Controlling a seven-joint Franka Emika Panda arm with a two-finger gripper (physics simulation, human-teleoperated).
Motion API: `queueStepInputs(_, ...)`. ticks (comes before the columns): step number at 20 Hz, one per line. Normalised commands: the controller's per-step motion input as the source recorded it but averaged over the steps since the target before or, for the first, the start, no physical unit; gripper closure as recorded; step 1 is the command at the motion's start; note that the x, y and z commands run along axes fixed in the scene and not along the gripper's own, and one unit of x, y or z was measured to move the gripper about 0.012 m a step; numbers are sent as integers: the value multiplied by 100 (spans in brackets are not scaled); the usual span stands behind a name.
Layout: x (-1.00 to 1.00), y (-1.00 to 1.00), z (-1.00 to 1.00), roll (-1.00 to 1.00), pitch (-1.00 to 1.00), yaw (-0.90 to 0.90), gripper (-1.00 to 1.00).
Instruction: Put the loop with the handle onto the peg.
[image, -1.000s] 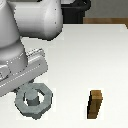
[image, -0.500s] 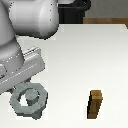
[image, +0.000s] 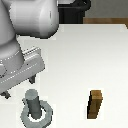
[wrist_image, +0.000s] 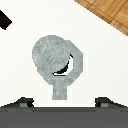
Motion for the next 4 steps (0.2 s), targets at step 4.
queueStepInputs(4, 0, 0, 0, 0, 0, 0, -100)
